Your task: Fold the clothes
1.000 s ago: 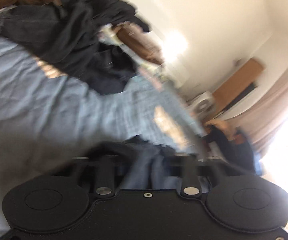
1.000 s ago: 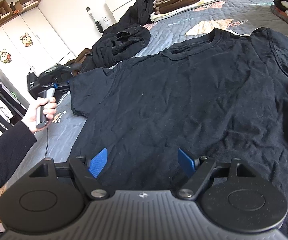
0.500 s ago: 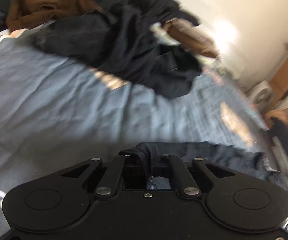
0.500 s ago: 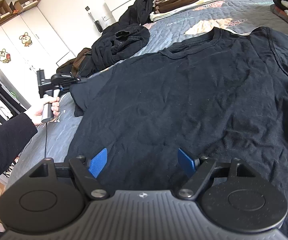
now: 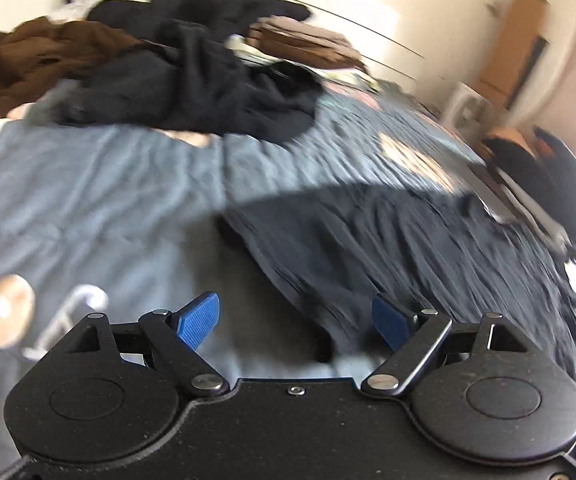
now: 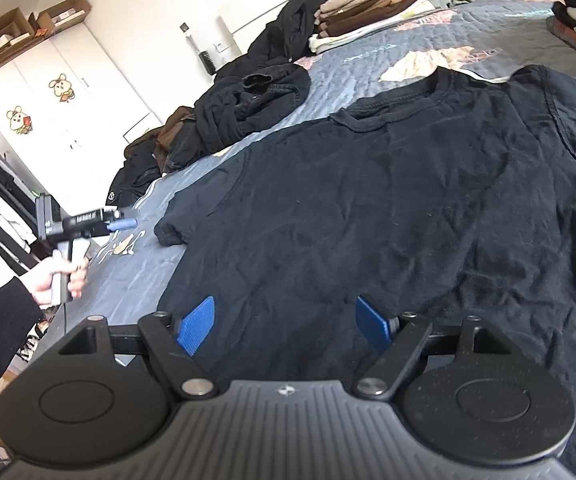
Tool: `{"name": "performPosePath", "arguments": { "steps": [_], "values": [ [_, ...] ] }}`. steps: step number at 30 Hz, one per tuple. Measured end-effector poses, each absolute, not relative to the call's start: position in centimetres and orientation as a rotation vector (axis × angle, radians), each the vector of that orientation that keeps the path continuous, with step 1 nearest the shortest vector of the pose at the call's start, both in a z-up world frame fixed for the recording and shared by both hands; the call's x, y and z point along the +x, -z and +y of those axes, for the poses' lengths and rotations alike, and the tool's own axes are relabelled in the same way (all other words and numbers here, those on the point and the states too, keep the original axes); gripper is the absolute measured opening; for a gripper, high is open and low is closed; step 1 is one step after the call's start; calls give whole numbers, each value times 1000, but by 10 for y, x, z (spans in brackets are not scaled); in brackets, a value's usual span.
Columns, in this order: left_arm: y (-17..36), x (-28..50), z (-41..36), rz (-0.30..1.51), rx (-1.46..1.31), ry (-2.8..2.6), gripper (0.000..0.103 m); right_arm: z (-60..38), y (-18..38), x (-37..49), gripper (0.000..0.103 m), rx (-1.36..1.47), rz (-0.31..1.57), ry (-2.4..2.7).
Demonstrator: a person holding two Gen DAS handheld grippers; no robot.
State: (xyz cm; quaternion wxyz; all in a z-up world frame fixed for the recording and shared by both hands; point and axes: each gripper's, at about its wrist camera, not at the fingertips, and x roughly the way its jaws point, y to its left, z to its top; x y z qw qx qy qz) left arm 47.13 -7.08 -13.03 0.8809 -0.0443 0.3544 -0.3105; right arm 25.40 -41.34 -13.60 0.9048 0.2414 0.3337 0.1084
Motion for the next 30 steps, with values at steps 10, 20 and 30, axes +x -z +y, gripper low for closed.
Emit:
{"name": "performPosePath", "arguments": {
  "steps": [10, 20, 30],
  "values": [
    [163, 464, -101, 718, -55, 747, 42, -406, 144, 258, 77, 470, 722, -224],
    [178, 474, -116, 748, -85, 801, 21, -404, 147, 259, 77, 461, 732, -227],
    [175, 475, -108, 771, -61, 813, 8, -393, 140, 257, 77, 426, 706, -286]
  ]
}}
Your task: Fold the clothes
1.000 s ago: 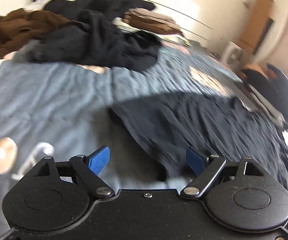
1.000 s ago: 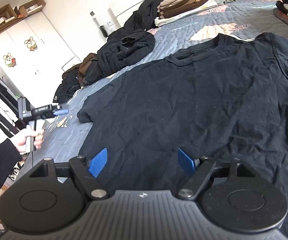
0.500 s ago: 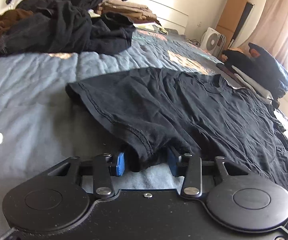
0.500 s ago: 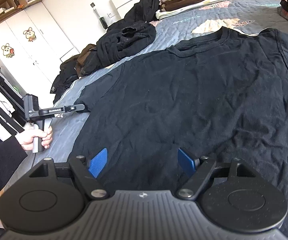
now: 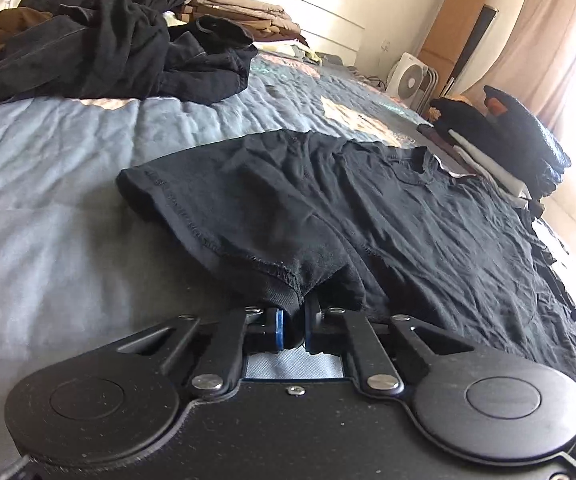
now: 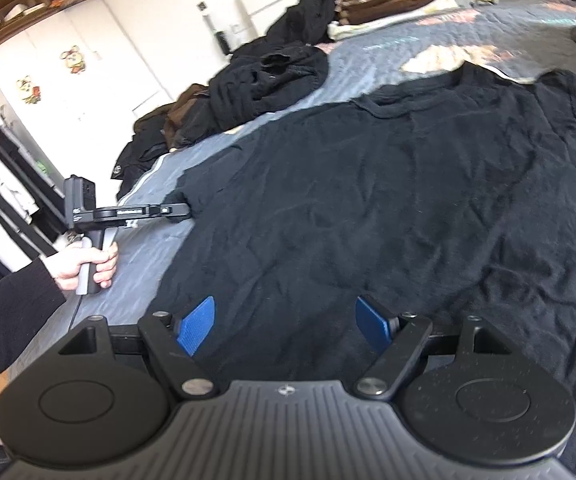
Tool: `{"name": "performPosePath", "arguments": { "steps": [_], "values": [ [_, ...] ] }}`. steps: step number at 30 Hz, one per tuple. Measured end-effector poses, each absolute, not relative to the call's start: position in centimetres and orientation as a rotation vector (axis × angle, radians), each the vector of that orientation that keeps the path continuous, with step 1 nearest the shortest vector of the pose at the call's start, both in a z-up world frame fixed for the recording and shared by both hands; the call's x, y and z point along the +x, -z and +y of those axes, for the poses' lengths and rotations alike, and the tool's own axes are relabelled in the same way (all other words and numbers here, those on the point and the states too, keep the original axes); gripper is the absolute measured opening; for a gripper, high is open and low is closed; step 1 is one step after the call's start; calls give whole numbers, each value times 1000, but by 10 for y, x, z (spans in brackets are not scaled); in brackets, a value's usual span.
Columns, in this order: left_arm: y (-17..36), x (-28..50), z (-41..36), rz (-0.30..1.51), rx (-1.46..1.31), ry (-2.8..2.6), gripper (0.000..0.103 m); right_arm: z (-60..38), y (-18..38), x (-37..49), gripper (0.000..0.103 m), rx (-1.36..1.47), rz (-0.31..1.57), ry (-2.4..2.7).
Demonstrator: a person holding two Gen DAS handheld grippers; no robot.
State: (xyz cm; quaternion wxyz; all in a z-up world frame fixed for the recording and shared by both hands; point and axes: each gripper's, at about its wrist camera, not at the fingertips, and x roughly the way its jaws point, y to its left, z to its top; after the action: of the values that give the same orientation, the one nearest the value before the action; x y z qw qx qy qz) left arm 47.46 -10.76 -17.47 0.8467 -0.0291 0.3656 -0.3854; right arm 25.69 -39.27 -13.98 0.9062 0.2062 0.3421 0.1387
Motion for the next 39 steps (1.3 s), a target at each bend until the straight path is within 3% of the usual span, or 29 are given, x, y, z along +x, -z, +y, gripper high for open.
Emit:
{"name": "performPosePath", "arguments": {
  "steps": [6, 9, 12, 14, 15, 18, 20, 22, 32, 33, 34, 35, 36, 37, 39],
  "values": [
    [172, 475, -95, 794, -42, 819, 6, -378, 124, 254, 77, 401, 652, -385],
    [172, 477, -94, 798, -49, 806, 11, -370, 118, 253, 77, 392, 636, -423],
    [172, 479, -100, 793, -50, 787, 19, -364, 113, 253, 78, 388, 630, -434],
    [173, 480, -104, 790, -52, 776, 41, -362, 110, 253, 78, 388, 627, -440],
    [173, 481, -106, 788, -55, 772, 42, -362, 109, 253, 79, 386, 624, -439],
    [175, 484, -106, 799, -57, 764, 42, -360, 106, 252, 81, 391, 614, -437],
    [177, 485, -100, 816, -60, 764, 23, -360, 103, 251, 82, 396, 605, -444],
    [178, 484, -93, 835, -73, 766, 18, -359, 102, 251, 83, 396, 601, -450],
    [156, 462, -43, 836, -90, 580, 19, -354, 92, 247, 84, 391, 579, -469],
    [149, 455, -42, 831, -89, 559, 21, -354, 91, 247, 84, 394, 577, -471],
    [141, 445, -48, 811, -75, 522, 35, -353, 89, 246, 84, 395, 574, -472],
    [131, 432, -58, 783, -54, 479, 59, -353, 88, 246, 84, 396, 571, -472],
    [122, 420, -67, 755, -33, 435, 72, -354, 86, 245, 84, 395, 567, -470],
    [112, 408, -77, 726, -12, 392, 92, -354, 84, 244, 85, 393, 563, -467],
    [93, 383, -96, 669, 29, 305, 96, -355, 80, 243, 86, 392, 557, -453]
  ]
}}
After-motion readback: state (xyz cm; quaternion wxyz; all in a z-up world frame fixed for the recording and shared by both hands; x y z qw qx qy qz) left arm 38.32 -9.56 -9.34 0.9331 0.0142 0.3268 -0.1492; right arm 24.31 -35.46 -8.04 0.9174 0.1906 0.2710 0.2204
